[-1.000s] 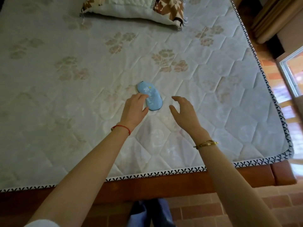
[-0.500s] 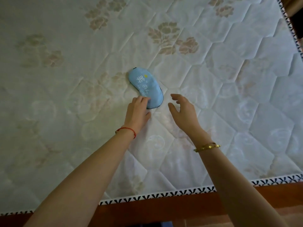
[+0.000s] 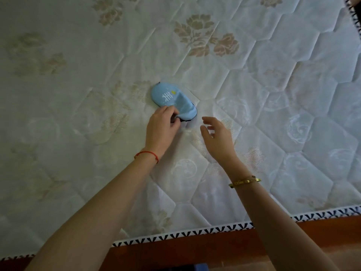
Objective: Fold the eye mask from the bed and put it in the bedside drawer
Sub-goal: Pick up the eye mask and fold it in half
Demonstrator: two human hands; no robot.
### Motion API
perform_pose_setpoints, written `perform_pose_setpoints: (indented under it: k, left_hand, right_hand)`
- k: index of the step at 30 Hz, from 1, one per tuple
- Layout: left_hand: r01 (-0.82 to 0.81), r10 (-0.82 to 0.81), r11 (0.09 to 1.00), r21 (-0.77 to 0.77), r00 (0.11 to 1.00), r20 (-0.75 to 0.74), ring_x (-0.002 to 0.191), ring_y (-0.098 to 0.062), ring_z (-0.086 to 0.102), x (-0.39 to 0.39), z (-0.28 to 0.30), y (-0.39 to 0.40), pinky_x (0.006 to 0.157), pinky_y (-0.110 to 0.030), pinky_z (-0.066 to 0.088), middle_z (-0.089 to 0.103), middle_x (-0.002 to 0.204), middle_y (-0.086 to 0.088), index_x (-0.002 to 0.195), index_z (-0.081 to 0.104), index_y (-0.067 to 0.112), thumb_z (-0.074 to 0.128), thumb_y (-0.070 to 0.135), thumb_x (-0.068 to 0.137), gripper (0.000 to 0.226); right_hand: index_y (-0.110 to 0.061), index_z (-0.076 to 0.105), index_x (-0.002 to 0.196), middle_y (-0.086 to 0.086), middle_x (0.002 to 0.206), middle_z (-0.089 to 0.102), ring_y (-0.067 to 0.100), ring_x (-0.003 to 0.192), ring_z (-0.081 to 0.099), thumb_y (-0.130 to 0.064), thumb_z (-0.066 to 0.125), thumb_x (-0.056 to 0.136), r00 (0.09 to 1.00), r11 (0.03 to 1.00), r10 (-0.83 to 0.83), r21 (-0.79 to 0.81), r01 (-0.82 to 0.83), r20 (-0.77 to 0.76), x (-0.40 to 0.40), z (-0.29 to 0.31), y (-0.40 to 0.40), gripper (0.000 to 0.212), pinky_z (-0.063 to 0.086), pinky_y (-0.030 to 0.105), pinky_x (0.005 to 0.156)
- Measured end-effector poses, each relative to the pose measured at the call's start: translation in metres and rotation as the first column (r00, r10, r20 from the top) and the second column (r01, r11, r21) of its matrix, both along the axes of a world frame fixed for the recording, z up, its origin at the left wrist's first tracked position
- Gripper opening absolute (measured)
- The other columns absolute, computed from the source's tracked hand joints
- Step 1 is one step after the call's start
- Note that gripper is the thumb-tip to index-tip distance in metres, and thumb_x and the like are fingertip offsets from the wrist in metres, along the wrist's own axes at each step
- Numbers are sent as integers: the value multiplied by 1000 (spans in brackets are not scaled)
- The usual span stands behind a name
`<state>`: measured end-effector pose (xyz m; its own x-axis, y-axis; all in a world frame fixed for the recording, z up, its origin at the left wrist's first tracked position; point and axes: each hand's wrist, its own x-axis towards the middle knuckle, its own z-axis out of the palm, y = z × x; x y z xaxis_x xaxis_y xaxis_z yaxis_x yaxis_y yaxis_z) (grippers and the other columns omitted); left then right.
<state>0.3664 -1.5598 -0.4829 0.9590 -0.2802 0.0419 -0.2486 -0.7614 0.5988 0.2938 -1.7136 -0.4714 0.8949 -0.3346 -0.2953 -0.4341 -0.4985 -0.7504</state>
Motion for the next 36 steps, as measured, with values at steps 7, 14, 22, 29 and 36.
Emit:
perform_pose_setpoints:
  k: [7, 14, 22, 29, 36]
  left_hand:
    - [-513, 211, 651, -559, 830, -516, 86, -6, 68, -57, 57, 18, 76, -22, 55, 69, 87, 9, 85, 62, 25, 59, 26, 86, 3]
    - [-915, -17, -24, -402, 402, -915, 88, -22, 75, -130, 48, 71, 69, -34, 62, 77, 95, -12, 101, 66, 5, 52, 9, 91, 18]
    - [-973, 94, 51, -224, 228, -969, 86, -22, 68, -164, 11, 116, 71, -32, 60, 68, 100, -11, 113, 59, 6, 49, 21, 95, 26]
    - [-832, 372, 490, -262, 471, -800, 86, -10, 68, -158, 1, 128, 62, -14, 54, 71, 96, 0, 98, 67, 16, 65, 17, 87, 11]
    - [-810, 422, 547, -210, 484, -767, 78, -6, 66, -156, -8, 137, 59, -13, 50, 71, 83, 5, 82, 67, 22, 65, 14, 87, 9]
  right_hand:
    - [-14, 55, 127, 2, 126, 62, 14, 108, 58, -22, 48, 95, 997, 994, -73, 78, 71, 23, -20, 25, 15, 33, 43, 20, 88]
    - [-16, 54, 127, 0, 125, 61, 10, 106, 57, -24, 46, 96, 999, 995, -28, 92, 27, 18, -72, 32, 41, 33, 46, 22, 88]
    - [-12, 46, 136, 9, 136, 53, 24, 125, 47, -23, 44, 97, 963, 964, 266, 21, -265, -42, -107, 13, 87, 40, 39, 33, 103]
    - [-10, 36, 144, 9, 147, 42, 25, 138, 32, -22, 43, 98, 885, 887, 458, -24, -461, -87, -104, 3, 131, 48, 28, 35, 113]
    - [-8, 38, 142, 9, 146, 43, 25, 136, 34, -21, 41, 96, 855, 826, 495, -225, -518, -154, -104, -8, 139, 48, 31, 39, 111]
